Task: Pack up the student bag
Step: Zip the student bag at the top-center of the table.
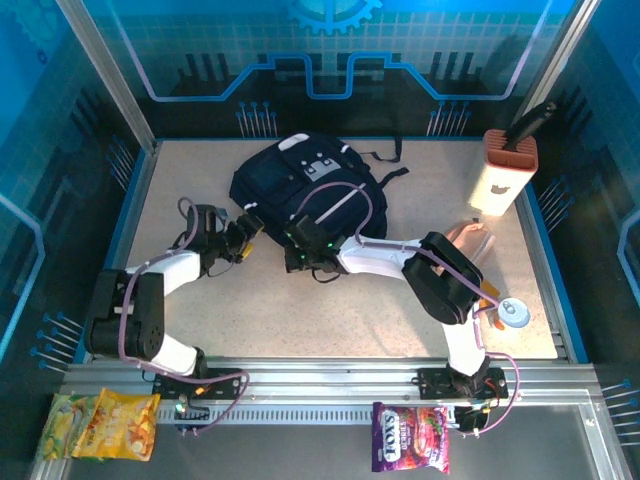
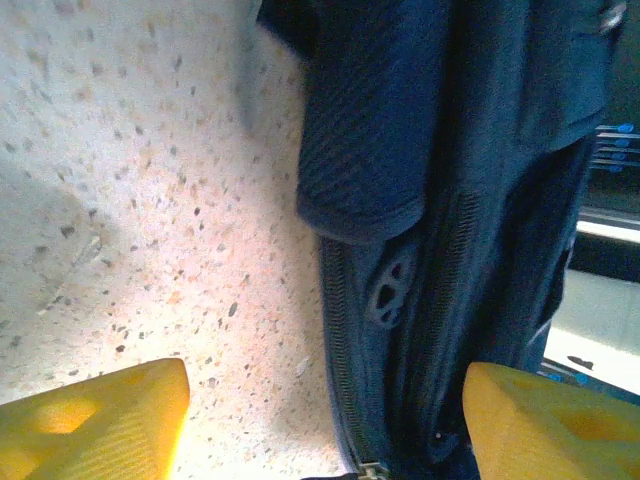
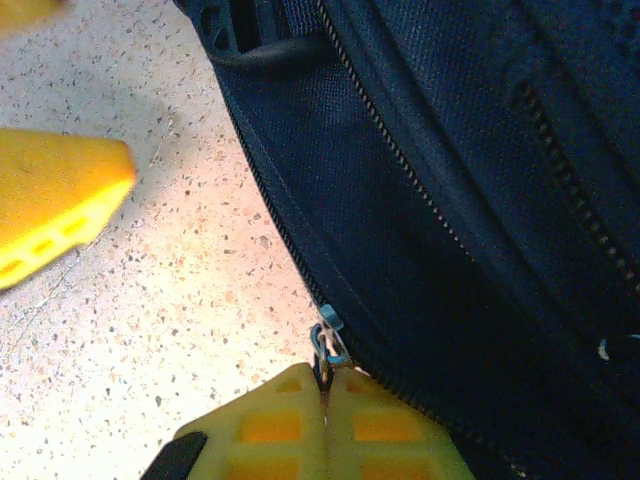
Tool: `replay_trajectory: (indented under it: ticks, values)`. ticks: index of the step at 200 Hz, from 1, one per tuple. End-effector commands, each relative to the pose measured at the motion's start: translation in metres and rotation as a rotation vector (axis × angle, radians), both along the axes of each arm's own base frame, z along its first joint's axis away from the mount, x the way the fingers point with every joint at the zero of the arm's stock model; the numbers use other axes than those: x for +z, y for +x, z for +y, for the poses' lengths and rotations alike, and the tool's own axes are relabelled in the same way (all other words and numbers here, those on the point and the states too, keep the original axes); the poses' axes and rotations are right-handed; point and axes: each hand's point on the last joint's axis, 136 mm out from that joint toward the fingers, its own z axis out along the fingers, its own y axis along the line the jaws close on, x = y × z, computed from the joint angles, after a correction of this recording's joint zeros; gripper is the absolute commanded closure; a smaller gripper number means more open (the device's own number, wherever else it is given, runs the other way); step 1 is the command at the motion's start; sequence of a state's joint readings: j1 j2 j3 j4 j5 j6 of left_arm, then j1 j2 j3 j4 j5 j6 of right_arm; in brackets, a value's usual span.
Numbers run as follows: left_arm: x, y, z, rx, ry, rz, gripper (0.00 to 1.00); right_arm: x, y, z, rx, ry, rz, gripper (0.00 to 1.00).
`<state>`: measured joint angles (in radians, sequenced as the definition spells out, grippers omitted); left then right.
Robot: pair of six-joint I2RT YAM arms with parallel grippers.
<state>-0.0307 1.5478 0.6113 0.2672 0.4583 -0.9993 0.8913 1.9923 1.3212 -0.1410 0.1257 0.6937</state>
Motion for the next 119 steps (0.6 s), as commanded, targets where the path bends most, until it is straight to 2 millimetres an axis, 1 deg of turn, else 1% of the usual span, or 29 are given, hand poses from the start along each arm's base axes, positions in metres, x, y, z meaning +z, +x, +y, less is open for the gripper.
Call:
replay_trajectory:
  ticks: [1,17,36,78,99,119]
  values:
    - [0.004,0.005,-0.025,-0.028,-0.115,-0.012,0.28,0.005,-0.006,0.006,0.036,0.013,0.000,1.00]
    - [-0.002,0.008,-0.034,-0.021,-0.143,-0.009,0.32,0.005,-0.007,0.003,0.029,0.016,0.006,1.00]
    - [-0.006,0.012,-0.040,-0.010,-0.166,-0.016,0.38,0.005,-0.007,0.000,0.021,0.021,0.009,1.00]
    - [-0.027,0.013,-0.044,-0.007,-0.146,0.028,0.61,0.002,-0.008,-0.007,-0.004,0.012,0.023,1.00]
    - [-0.032,0.016,-0.045,-0.006,-0.143,0.033,0.73,0.001,-0.008,-0.012,-0.012,-0.004,0.021,1.00]
    - [-0.033,0.021,-0.044,-0.001,-0.131,0.028,0.83,-0.001,-0.008,-0.028,-0.044,-0.068,0.009,1.00]
